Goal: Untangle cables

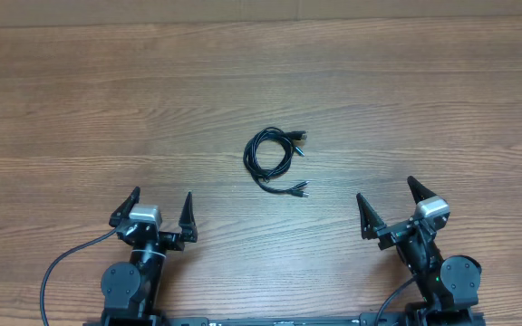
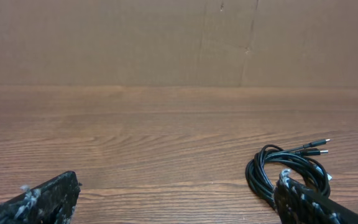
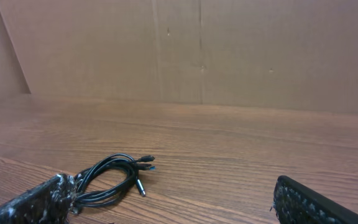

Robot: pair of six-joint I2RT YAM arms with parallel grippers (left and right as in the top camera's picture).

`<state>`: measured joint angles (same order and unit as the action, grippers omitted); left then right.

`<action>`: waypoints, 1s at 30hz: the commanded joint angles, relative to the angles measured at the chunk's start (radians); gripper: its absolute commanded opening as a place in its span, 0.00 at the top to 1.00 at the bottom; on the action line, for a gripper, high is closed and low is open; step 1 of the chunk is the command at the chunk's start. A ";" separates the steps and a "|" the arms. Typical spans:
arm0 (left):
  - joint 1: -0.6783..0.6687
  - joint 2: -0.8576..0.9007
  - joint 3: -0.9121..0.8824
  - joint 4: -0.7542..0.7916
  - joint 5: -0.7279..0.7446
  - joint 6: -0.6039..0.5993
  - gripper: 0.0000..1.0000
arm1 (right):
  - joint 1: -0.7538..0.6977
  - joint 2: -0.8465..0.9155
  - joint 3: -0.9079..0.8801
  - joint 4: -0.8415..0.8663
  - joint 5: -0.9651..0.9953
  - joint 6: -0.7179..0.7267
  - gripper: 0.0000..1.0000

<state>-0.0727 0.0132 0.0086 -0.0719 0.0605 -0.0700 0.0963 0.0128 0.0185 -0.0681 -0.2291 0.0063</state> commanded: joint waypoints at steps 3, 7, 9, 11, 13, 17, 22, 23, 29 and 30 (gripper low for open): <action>-0.006 -0.008 -0.004 -0.002 0.011 0.022 0.00 | 0.002 -0.010 -0.011 0.006 -0.001 -0.003 0.00; -0.006 -0.008 -0.004 -0.002 0.011 0.022 0.01 | 0.002 -0.010 -0.011 0.006 0.000 -0.004 0.00; -0.006 -0.008 -0.004 -0.002 0.011 0.022 0.00 | 0.002 -0.010 -0.011 0.006 0.000 -0.003 0.00; -0.006 -0.008 -0.004 -0.002 0.011 0.022 0.01 | 0.002 -0.010 -0.011 0.006 0.000 -0.003 0.00; -0.006 -0.008 -0.004 -0.002 0.011 0.022 0.00 | 0.002 -0.010 -0.011 0.006 0.000 -0.003 0.00; -0.006 -0.008 -0.004 -0.002 0.011 0.022 0.01 | 0.002 -0.010 -0.011 0.006 0.000 -0.004 0.00; -0.006 -0.008 -0.004 -0.002 -0.023 0.053 0.00 | 0.002 -0.010 -0.010 0.006 0.042 -0.027 0.00; -0.006 -0.008 -0.004 -0.005 -0.047 0.063 0.00 | 0.002 -0.010 -0.010 0.004 0.057 -0.026 0.00; -0.006 -0.008 -0.004 -0.006 -0.049 0.064 0.00 | 0.002 -0.010 -0.010 0.002 0.082 -0.027 0.00; -0.006 -0.008 -0.004 -0.006 -0.049 0.064 0.00 | 0.002 -0.010 -0.010 0.002 0.082 -0.027 0.00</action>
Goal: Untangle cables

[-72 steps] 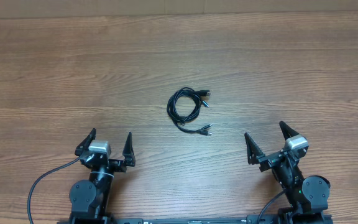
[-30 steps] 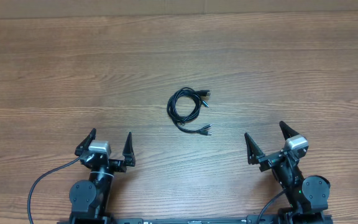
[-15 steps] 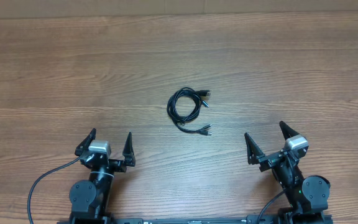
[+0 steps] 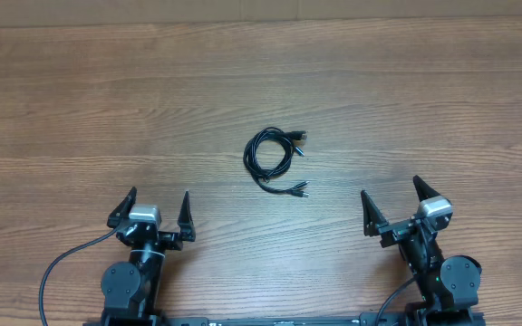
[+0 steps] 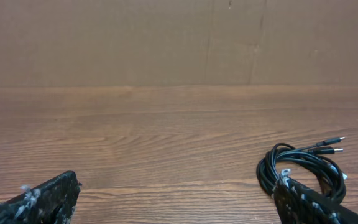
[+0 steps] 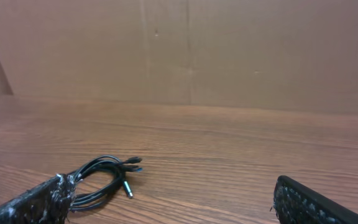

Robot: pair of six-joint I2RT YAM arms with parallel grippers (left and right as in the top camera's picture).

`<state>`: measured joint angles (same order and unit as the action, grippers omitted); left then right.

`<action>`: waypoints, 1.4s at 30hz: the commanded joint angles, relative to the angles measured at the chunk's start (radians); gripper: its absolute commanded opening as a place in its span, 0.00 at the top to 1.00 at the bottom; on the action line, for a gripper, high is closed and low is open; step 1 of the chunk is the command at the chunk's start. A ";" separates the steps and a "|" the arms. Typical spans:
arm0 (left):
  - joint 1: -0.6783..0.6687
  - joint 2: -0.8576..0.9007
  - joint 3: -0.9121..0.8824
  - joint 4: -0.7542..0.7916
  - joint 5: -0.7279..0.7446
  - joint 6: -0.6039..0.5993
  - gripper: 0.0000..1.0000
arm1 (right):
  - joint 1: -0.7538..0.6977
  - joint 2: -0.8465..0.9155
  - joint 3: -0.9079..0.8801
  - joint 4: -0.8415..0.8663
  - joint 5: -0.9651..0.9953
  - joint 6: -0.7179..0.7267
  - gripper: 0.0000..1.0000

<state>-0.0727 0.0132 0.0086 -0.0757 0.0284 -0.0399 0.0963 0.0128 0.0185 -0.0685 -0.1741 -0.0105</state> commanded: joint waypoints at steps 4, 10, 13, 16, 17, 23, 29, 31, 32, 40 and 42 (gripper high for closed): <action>-0.006 -0.008 -0.004 0.001 -0.030 0.041 0.01 | 0.002 -0.010 -0.010 0.004 0.026 -0.010 0.00; -0.006 -0.008 -0.004 0.000 -0.009 -0.019 0.00 | 0.002 -0.010 -0.010 0.003 0.013 0.019 0.00; -0.006 -0.008 0.001 -0.010 -0.009 -0.066 0.00 | 0.002 -0.010 -0.010 0.002 0.018 0.082 0.00; -0.006 -0.008 0.022 -0.045 -0.009 -0.100 0.00 | 0.002 -0.010 -0.008 -0.005 0.064 0.151 0.00; -0.006 -0.008 0.033 -0.060 -0.009 -0.099 0.00 | 0.002 -0.009 0.000 -0.019 0.078 0.162 0.00; -0.006 0.014 0.122 -0.180 -0.013 -0.099 0.01 | 0.002 0.035 0.093 -0.153 0.132 0.167 0.00; -0.006 0.130 0.233 -0.246 0.004 -0.097 0.01 | 0.002 0.149 0.206 -0.250 0.140 0.167 0.00; -0.006 0.192 0.274 -0.259 0.021 -0.095 0.00 | 0.002 0.193 0.236 -0.265 0.139 0.168 0.00; -0.006 0.232 0.302 -0.270 0.022 -0.095 0.00 | 0.002 0.223 0.256 -0.274 0.139 0.168 0.00; -0.006 0.571 0.534 -0.385 0.039 -0.095 0.00 | 0.002 0.465 0.426 -0.369 0.129 0.195 0.00; -0.006 0.658 0.607 -0.432 0.069 -0.095 0.00 | 0.002 0.530 0.480 -0.411 0.129 0.198 0.00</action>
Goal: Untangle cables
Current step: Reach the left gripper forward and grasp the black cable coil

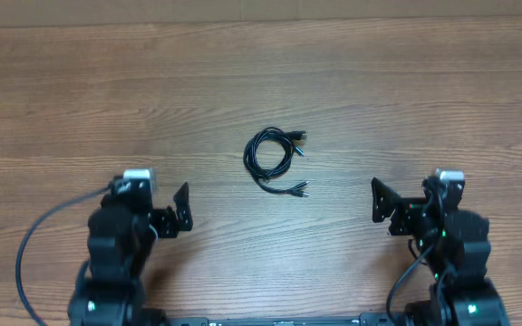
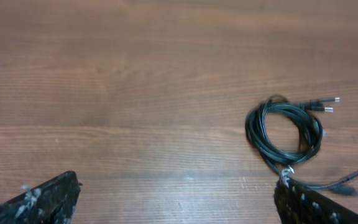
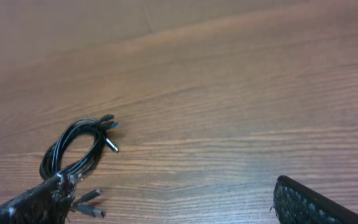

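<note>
A small coil of tangled black cables (image 1: 275,156) lies on the wooden table, its plug ends sticking out at the top right and bottom right. In the left wrist view the cables (image 2: 283,132) sit at the right, just beyond my right-hand finger. The right wrist view has the cables (image 3: 74,148) at the left, behind my left-hand finger. My left gripper (image 1: 152,196) is open and empty, near and to the left of the coil. My right gripper (image 1: 412,194) is open and empty, near and to the right of it.
The wooden table (image 1: 424,100) stretches all around the coil. A cardboard wall (image 1: 243,9) runs along its far edge. Both arm bases and their trailing cords stand at the near edge.
Both arms now stand higher, with the wrists pitched down. The wrist views look onto the table top instead of along it. The cables lie where they were, and both grippers are still open.
At first both grippers were open and low at the near edge, facing the cardboard wall. A second later each had turned slightly outward. Now both are raised and tilted down over the table, and the coil is untouched.
</note>
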Robot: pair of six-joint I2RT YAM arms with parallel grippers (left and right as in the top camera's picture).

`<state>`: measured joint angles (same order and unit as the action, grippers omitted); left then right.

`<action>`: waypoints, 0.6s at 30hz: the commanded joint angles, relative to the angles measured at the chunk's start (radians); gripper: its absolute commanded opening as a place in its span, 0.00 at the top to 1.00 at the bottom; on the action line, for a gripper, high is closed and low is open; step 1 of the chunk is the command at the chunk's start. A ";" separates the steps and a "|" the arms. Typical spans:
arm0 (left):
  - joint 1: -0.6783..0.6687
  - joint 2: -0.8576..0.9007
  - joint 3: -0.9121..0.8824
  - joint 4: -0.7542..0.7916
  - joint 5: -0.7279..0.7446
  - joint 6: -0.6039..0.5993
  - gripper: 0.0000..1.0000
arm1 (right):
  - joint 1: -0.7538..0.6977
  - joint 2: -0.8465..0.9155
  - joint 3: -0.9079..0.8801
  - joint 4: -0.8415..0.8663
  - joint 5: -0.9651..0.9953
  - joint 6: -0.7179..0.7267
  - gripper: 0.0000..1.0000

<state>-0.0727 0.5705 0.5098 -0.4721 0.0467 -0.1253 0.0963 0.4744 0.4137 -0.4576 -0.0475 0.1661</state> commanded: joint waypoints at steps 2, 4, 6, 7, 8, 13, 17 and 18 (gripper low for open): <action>-0.006 0.185 0.181 -0.096 0.070 -0.010 0.00 | 0.002 0.142 0.148 -0.070 0.002 0.021 0.00; -0.006 0.264 0.261 -0.167 0.078 -0.010 0.01 | 0.002 0.212 0.208 -0.108 0.002 0.021 0.00; -0.006 0.337 0.342 -0.247 0.077 -0.010 0.00 | 0.002 0.277 0.265 -0.136 0.000 0.020 0.00; -0.006 0.364 0.372 -0.278 0.077 -0.010 0.01 | 0.002 0.299 0.285 -0.147 -0.005 0.020 0.00; -0.006 0.391 0.402 -0.306 0.078 -0.010 0.01 | 0.002 0.319 0.303 -0.159 -0.013 0.020 0.00; -0.006 0.460 0.457 -0.342 0.197 -0.021 0.00 | 0.002 0.381 0.349 -0.179 -0.104 0.020 0.00; -0.006 0.486 0.456 -0.265 0.250 -0.022 0.00 | 0.002 0.389 0.349 -0.166 -0.107 0.020 0.00; -0.006 0.492 0.456 -0.230 0.252 -0.031 0.00 | 0.002 0.389 0.349 -0.161 -0.107 0.019 0.00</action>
<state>-0.0727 1.0462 0.9379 -0.7483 0.2321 -0.1326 0.0959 0.8650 0.7330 -0.6308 -0.1299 0.1829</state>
